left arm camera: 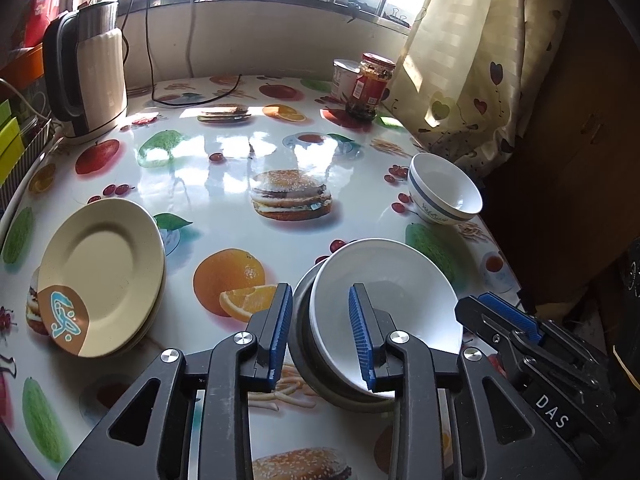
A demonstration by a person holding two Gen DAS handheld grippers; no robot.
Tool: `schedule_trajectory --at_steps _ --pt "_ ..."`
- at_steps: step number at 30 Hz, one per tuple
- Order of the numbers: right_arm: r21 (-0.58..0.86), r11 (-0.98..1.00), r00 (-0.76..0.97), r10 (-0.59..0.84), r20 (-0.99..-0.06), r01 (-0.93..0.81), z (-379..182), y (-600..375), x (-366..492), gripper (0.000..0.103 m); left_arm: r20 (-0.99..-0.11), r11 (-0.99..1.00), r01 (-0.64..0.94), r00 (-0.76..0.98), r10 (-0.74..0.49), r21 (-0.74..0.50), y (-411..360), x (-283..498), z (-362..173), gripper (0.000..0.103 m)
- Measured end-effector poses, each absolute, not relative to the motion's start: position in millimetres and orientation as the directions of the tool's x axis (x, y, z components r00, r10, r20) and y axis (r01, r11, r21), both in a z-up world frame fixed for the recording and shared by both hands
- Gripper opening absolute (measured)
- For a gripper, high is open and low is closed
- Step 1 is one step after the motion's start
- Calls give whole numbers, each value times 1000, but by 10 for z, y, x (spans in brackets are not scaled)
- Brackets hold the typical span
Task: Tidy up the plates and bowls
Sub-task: 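Settle the white bowl inside the steel bowl and open both tools, then move both tools to the second white bowl and grip its rim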
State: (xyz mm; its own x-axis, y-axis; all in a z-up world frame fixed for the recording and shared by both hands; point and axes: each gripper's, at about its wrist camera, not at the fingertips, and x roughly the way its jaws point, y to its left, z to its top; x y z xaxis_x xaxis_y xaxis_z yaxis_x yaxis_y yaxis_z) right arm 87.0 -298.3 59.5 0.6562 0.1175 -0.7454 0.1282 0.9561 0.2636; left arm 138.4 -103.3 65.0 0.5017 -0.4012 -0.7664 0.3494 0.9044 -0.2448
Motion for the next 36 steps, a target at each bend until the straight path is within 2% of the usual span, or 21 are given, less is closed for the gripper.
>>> schedule_trajectory --at_steps 14,36 --pt "246 956 690 69 -721 161 786 -3112 853 41 -730 893 395 542 -416 -216 -1192 1468 912 32" --pt "234 941 698 -4 -716 245 863 -3757 1346 44 -742 869 448 505 -441 -211 -1818 2124 940 32"
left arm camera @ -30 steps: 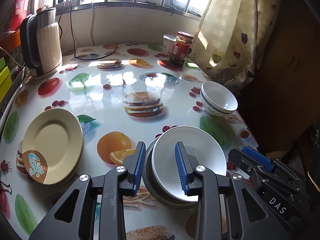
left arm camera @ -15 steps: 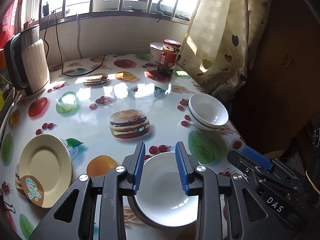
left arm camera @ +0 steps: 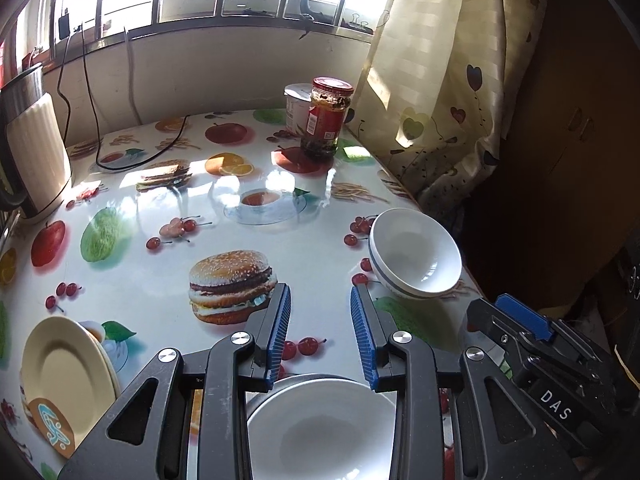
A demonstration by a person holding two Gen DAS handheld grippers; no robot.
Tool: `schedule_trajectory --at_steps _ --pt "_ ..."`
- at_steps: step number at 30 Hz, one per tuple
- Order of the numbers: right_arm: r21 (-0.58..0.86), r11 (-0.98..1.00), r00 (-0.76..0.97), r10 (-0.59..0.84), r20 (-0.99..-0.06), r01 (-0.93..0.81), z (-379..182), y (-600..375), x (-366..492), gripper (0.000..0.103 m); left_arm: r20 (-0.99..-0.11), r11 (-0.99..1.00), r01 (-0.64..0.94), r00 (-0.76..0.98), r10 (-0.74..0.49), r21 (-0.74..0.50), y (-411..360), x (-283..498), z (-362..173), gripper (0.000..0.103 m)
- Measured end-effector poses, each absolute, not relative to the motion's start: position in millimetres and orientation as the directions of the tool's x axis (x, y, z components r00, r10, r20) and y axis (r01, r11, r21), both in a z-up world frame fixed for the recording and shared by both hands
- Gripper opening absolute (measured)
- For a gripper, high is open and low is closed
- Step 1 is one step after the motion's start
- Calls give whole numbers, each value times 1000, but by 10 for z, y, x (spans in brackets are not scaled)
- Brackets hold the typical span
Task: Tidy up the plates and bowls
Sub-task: 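Move both tools to the second white bowl and grip its rim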
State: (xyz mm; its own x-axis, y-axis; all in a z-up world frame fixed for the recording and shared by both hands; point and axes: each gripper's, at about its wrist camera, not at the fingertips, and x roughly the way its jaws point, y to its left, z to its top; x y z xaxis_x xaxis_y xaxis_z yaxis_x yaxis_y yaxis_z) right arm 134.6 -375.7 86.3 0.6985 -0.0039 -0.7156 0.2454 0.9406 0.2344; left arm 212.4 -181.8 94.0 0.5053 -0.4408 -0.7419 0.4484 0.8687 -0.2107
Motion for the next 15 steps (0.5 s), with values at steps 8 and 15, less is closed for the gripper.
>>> schedule_trajectory --at_steps 8,15 --pt "208 934 681 -50 -731 291 772 -4025 1555 44 -763 861 464 475 -439 -207 -2099 2403 875 32" --pt "199 923 662 -76 -745 330 672 -4283 1721 44 -778 855 484 460 -429 -185 -2366 2518 848 32"
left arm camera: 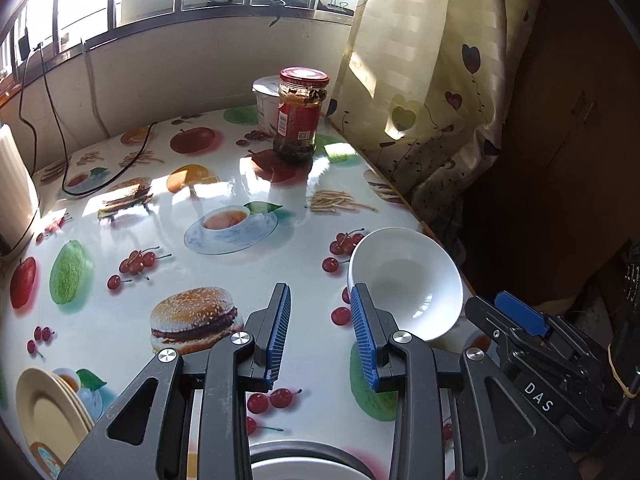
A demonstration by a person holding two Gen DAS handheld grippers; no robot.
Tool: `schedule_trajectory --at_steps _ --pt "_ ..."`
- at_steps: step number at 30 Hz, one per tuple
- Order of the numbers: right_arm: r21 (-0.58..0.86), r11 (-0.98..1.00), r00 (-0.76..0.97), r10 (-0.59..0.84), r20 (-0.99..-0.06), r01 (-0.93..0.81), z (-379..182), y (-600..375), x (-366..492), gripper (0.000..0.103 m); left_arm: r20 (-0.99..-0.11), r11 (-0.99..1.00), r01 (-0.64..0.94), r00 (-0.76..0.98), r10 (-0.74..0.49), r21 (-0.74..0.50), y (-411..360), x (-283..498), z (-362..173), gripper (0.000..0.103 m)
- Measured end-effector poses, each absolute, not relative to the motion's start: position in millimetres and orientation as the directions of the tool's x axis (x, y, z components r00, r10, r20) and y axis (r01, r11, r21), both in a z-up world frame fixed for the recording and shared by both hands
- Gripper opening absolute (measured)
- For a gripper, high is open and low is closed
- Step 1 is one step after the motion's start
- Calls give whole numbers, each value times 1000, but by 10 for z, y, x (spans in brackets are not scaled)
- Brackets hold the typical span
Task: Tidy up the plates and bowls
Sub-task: 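Move both tools to the second white bowl and grip its rim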
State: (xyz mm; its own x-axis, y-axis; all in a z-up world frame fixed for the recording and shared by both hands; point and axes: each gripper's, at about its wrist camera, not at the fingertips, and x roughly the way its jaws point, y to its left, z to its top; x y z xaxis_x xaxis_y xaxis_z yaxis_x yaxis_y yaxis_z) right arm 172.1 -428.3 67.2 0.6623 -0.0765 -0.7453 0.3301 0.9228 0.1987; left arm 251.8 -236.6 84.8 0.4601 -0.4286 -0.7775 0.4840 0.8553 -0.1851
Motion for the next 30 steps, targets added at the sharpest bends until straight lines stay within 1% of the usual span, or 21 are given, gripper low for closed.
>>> schedule_trajectory --at_steps 7,17,20,24,27,29,30 --pt "177 925 642 -86 -762 335 552 -4433 1872 44 -804 849 510 444 -396 -137 -2606 2580 729 33" --pt "181 928 621 -65 -781 325 378 -4563 2040 44 -842 841 530 400 -361 -108 -2835 2680 544 32" --pt "179 932 616 -58 -785 315 349 -4570 2087 44 -843 843 525 396 -364 -117 -2852 2704 522 32" --pt "177 935 615 -53 -787 308 327 -4568 2126 44 -845 847 525 409 -344 -91 -2890 2703 504 32" --pt "170 938 613 -55 -788 303 306 -4564 2148 42 -852 848 522 400 -337 -91 -2911 2719 472 32" --pt "171 940 610 -49 -791 297 291 -4564 2161 35 -850 844 531 405 -338 -83 -2929 2702 469 32" --pt "170 940 610 -49 -791 296 287 -4564 2166 34 -849 843 532 407 -336 -79 -2937 2694 470 32"
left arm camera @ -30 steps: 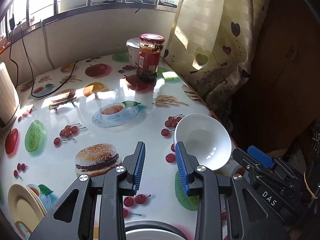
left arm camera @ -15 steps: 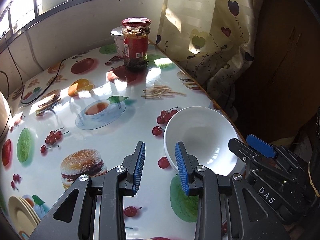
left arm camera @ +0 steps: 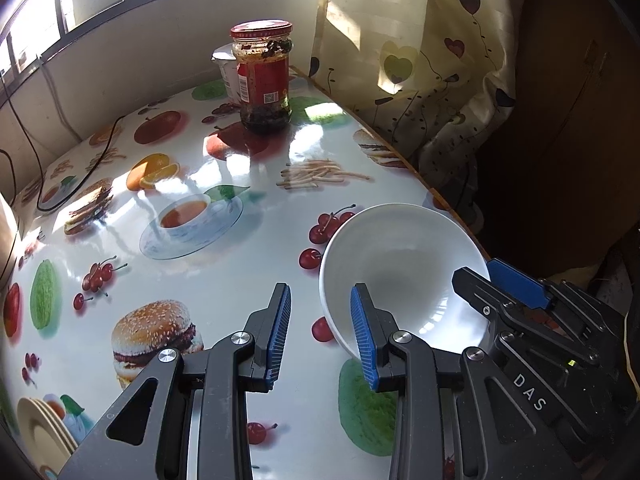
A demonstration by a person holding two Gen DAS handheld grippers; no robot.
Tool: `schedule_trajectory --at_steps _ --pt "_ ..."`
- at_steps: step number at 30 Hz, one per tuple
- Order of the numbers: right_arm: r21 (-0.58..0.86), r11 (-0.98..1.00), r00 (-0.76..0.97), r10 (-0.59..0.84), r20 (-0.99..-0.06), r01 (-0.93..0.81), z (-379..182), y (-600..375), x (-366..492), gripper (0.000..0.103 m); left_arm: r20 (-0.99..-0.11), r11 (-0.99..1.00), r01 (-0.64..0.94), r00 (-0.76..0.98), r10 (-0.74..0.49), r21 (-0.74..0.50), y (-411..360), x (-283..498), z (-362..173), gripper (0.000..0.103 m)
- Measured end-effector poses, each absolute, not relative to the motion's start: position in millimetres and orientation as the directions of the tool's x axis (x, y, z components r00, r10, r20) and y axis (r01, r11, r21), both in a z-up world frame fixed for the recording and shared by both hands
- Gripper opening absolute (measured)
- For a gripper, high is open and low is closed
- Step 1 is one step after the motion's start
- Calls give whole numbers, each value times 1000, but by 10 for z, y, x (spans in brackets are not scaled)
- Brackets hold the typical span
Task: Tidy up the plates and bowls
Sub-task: 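Move both tools to the second white bowl and grip its rim, then lift the second white bowl with both tools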
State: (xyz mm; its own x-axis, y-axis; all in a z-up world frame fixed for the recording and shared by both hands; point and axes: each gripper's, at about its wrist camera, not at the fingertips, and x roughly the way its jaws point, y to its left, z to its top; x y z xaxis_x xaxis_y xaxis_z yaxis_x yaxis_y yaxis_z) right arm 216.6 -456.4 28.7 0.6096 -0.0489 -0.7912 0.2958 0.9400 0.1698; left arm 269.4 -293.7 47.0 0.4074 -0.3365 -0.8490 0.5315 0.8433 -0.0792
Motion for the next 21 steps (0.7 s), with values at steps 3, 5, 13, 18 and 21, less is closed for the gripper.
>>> schedule_trajectory --at_steps 3,5,13,18,21 --pt "168 942 607 -47 -793 292 274 -4568 2182 30 -848 840 537 405 -341 -81 -2960 2691 467 32" --pt "171 944 610 -39 -792 283 275 -4560 2188 24 -854 841 533 392 -342 -92 -2964 2704 445 27" --pt "185 946 617 -20 -787 267 276 -4544 2203 16 -863 841 533 376 -338 -97 -2986 2701 390 15" --pt "187 947 621 -16 -783 260 277 -4527 2205 13 -864 841 531 371 -340 -104 -2984 2716 381 12" --pt "191 947 624 -13 -781 259 276 -4530 2204 13 -863 840 534 378 -335 -92 -3002 2714 383 11"
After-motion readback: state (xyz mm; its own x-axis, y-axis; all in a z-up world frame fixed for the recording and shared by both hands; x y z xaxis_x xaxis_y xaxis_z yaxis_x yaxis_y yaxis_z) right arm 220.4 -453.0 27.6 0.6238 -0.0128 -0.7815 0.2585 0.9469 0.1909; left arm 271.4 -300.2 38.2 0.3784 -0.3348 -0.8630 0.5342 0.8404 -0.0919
